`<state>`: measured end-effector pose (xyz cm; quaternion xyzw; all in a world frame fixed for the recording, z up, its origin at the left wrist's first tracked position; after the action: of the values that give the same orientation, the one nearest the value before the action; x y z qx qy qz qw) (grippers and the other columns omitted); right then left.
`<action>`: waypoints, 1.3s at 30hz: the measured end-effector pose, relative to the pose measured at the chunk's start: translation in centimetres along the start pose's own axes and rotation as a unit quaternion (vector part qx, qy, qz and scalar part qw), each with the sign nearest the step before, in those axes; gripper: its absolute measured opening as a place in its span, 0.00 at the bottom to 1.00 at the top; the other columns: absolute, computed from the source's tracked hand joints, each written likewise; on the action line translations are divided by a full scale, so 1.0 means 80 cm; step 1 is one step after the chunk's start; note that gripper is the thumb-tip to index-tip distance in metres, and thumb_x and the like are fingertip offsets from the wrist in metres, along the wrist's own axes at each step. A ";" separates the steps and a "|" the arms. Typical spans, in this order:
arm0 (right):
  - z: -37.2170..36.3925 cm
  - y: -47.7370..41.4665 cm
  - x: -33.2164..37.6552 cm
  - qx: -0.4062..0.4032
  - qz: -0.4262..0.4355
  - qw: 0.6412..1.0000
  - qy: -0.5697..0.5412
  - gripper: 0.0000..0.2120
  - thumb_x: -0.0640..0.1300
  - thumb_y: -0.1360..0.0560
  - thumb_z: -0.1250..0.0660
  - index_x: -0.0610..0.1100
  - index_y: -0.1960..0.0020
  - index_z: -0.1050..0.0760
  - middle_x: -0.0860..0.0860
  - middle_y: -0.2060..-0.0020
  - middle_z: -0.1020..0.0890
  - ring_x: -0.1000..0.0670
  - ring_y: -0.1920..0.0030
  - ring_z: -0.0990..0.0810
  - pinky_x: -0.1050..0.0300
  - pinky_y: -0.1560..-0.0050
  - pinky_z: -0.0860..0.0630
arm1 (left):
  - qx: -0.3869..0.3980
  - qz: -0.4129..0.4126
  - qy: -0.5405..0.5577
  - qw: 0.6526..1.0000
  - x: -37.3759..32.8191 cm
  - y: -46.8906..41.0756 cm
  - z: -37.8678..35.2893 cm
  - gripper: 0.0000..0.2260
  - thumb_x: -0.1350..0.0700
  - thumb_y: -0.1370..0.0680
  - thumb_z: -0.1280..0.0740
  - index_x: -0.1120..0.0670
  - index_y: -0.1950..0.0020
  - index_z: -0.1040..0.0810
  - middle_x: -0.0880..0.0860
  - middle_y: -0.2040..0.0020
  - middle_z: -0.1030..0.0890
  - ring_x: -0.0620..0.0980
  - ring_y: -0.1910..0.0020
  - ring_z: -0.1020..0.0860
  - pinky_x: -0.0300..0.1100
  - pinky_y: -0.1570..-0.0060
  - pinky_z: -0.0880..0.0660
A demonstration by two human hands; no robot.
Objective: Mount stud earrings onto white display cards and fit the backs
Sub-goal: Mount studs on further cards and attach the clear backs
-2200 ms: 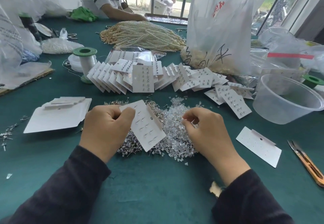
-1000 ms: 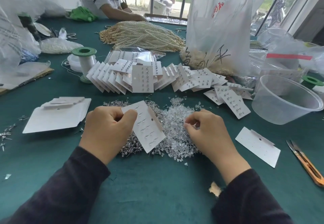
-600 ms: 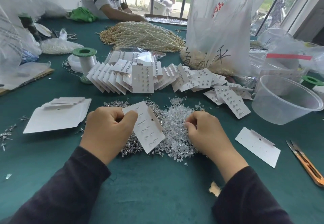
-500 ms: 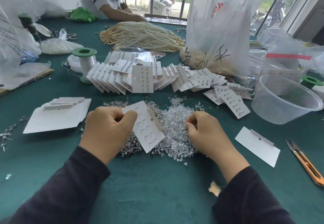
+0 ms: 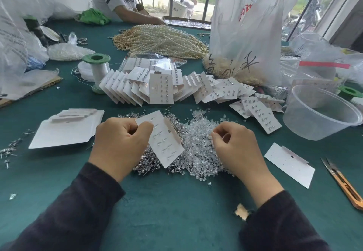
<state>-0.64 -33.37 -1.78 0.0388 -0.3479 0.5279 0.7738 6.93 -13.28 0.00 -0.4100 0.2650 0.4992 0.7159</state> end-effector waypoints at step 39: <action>0.008 0.011 0.032 -0.038 -0.015 0.975 -0.220 0.05 0.40 0.30 0.30 0.48 0.63 0.20 0.56 0.71 0.20 0.57 0.69 0.25 0.65 0.67 0.29 | 0.007 -0.040 0.015 0.999 -0.002 0.004 -0.009 0.22 0.49 0.33 0.41 0.69 0.71 0.26 0.67 0.70 0.24 0.62 0.70 0.28 0.45 0.68 0.34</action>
<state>-1.17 -31.20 -0.09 0.1297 -0.5286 0.4813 0.6871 6.56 -13.90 -0.35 -0.4232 0.2626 0.4616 0.7340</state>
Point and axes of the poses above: each hand's wrist, its own y-axis away from the middle knuckle, its own z-axis out of the back of the hand, x = y × z, the point moved 2 cm from there along -y, towards the middle knuckle
